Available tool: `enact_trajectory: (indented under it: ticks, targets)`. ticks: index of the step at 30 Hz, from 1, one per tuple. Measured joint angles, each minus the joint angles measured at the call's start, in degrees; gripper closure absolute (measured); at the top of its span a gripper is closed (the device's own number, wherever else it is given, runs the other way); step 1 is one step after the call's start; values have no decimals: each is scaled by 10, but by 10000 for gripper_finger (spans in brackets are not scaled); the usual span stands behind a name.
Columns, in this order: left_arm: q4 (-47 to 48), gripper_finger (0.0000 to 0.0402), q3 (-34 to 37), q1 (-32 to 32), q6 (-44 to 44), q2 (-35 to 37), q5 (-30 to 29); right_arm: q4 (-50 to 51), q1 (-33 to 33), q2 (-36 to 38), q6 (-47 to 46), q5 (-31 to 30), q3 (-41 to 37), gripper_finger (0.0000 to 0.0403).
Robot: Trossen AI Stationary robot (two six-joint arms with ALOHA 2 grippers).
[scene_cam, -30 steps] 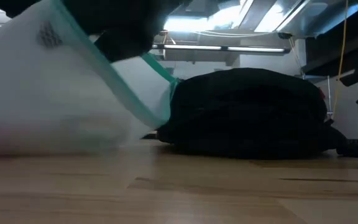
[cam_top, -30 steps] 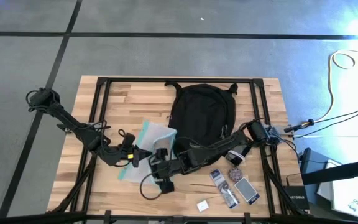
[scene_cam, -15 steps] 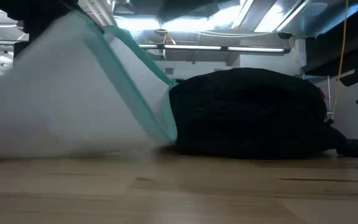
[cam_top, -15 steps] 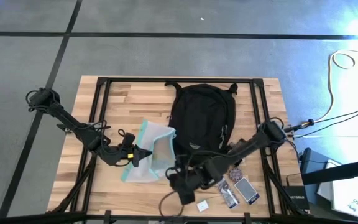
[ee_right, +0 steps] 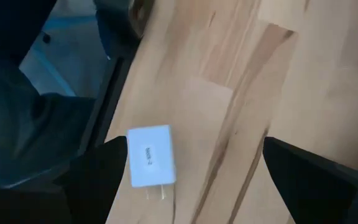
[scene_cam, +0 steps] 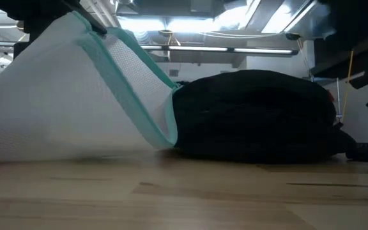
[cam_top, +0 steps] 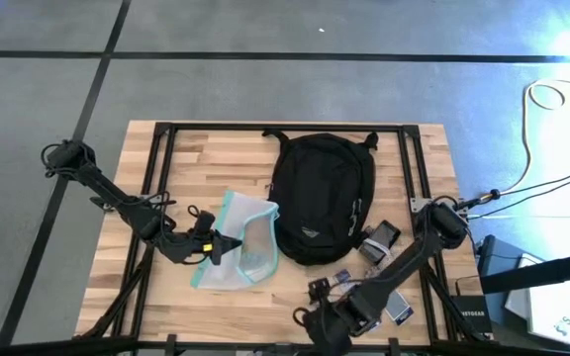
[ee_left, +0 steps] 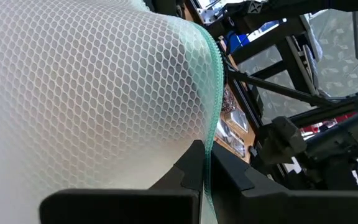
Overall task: Unpack backpack
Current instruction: Put the white charger adapter into the transparent zipper bag
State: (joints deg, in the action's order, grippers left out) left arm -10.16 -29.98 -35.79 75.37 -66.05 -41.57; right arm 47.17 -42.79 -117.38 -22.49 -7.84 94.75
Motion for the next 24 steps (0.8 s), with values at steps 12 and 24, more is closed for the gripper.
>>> enact_trajectory:
  ticks: [12, 24]
  targets:
    - [-85, 400, 0, -11, -64, 0, -43, -52, -20, 0, -51, -45, -26, 45]
    - [-85, 400, 0, -11, -64, 0, -43, -131, -45, 0, -14, -61, -95, 45]
